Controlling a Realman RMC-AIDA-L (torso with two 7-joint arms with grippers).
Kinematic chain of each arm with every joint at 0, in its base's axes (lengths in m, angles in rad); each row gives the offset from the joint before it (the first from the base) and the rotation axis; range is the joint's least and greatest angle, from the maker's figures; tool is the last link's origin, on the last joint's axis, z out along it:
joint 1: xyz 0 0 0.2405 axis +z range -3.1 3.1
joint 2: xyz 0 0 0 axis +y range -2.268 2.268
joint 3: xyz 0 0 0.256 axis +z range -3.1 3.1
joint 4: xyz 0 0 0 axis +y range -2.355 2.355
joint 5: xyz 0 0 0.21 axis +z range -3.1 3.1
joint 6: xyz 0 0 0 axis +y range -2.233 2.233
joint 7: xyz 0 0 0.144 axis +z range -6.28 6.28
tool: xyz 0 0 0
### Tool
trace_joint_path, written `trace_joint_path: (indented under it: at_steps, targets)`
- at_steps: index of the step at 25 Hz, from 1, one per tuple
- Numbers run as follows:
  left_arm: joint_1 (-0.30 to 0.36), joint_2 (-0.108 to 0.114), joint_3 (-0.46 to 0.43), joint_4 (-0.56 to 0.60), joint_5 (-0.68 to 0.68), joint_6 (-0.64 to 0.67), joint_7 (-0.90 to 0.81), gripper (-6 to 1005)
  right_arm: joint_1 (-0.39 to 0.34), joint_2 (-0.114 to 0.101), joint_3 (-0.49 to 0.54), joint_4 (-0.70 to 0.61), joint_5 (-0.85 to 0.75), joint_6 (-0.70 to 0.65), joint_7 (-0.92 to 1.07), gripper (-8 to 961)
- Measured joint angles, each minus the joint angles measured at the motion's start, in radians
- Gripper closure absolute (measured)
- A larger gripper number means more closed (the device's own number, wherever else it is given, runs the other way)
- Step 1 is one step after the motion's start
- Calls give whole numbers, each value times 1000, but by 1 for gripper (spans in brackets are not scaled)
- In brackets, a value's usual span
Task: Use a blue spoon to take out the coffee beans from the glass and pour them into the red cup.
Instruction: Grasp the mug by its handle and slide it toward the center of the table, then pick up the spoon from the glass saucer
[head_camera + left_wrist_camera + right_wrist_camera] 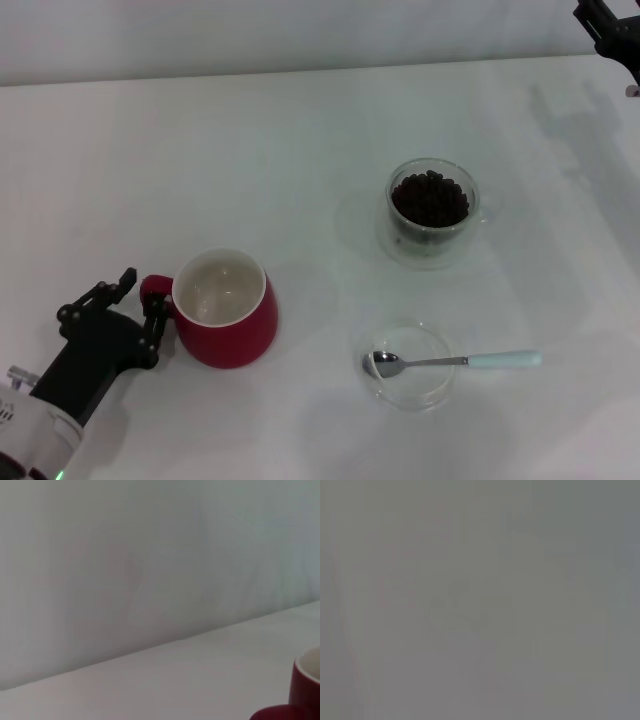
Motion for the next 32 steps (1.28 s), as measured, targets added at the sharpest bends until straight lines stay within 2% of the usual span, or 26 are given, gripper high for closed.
trace_joint_path:
  at_steps: [2, 7, 9, 15, 19, 28, 32]
  targets:
    - [7, 0, -2, 0, 0, 4, 0, 849, -1, 0, 0, 0, 0, -1, 0, 83]
    - [27, 1, 5, 0, 0, 40, 0, 642, -3, 0, -4, 0, 0, -4, 0, 83]
    - [39, 2, 6, 0, 1, 52, 0, 416, -4, 0, -5, 0, -1, -7, 0, 83]
    - [55, 3, 7, 0, 7, 60, 0, 178, -14, 2, -7, 0, -9, -26, 2, 84]
    - [74, 3, 8, -1, 8, 81, 1, 167, -21, 2, -8, -3, -24, -29, 7, 84]
    - [166, 3, 8, -4, 9, 201, 1, 149, -43, 9, -3, -2, -27, -54, 14, 84]
    - [226, 1, 0, -11, -12, 321, -6, 152, -83, -9, -11, -1, -44, -84, 115, 84]
